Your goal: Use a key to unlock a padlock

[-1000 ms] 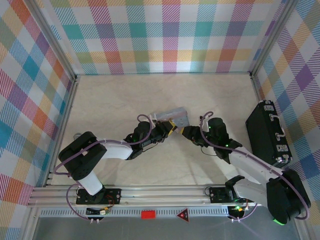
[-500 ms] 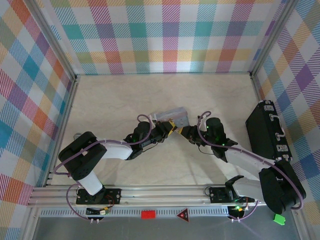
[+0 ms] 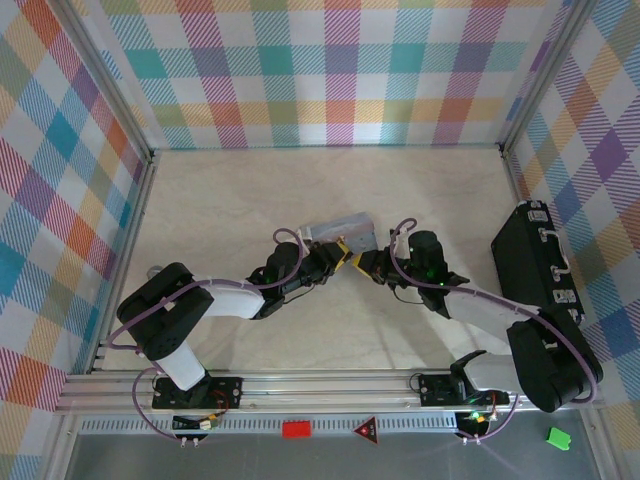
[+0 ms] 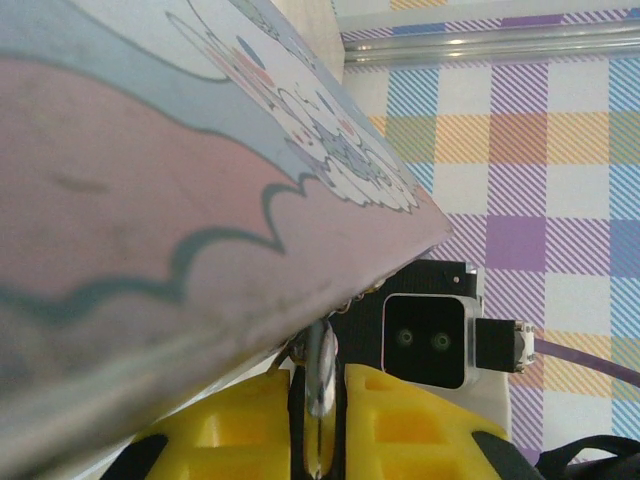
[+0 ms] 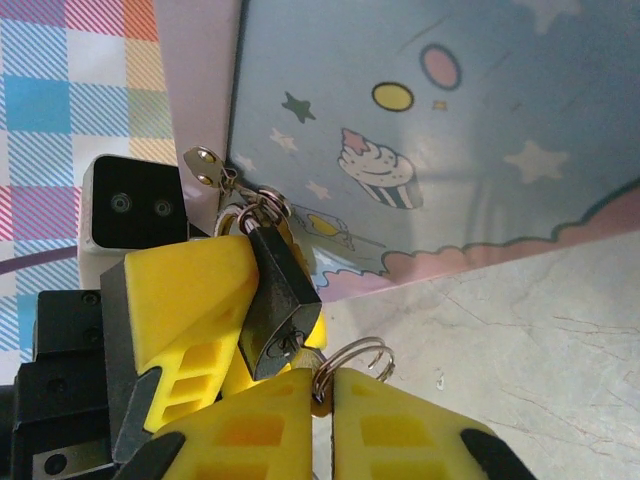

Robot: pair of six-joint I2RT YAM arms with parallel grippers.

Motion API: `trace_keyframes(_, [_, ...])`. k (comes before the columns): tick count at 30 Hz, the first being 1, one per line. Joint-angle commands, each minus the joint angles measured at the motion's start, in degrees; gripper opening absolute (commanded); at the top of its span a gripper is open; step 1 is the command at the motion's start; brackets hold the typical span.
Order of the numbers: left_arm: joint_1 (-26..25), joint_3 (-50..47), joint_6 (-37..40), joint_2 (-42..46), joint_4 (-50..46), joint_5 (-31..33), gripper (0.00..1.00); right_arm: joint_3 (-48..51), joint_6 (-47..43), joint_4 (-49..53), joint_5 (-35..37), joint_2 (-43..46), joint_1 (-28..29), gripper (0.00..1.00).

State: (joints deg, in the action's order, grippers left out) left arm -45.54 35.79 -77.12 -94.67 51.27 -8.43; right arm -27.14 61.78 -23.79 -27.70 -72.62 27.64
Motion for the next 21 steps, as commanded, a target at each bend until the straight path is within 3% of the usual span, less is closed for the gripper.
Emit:
trace_keyframes(1, [-1.0, -0.11, -2.07, -0.26, 3.66, -2.78, 0.0, -2.25, 0.24, -2.6, -2.72, -0.46, 0.42, 0.09])
trace_keyframes(6, [-1.32, -0.23, -2.37, -0.53, 3.65, -2.14, 0.0, -3.56, -1.42, 1.02, -2.56, -0.39, 0.45, 0.13])
trace_keyframes(9, [-0.69, -0.87, -2.72, 0.63, 0.43, -0.98, 0.0, -5.28, -6.65, 9.34, 0.4, 1.89, 0.4, 0.26])
trace_keyframes(11, [-0.16, -1.31, -2.36, 2.01, -3.32, -0.31, 0.0, -6.58, -12.03, 17.4, 4.81, 4.33, 0.4, 0.37])
trace_keyframes(13, [0.35, -0.95, -1.35, 3.43, -7.34, -0.18, 0.0, -6.73, -16.95, 22.03, 9.27, 6.56, 0.4, 0.41])
trace_keyframes(17, [1.07, -0.9, -0.48, 4.78, -9.49, -0.51, 0.0, -3.9, -26.51, 22.45, 15.4, 12.3, 1.31, 0.45])
trace_keyframes(21, [1.8, -0.81, -0.17, 5.45, -11.51, -0.89, 0.0, -3.36, -36.42, 24.02, 24.95, 17.82, 6.58, 0.46])
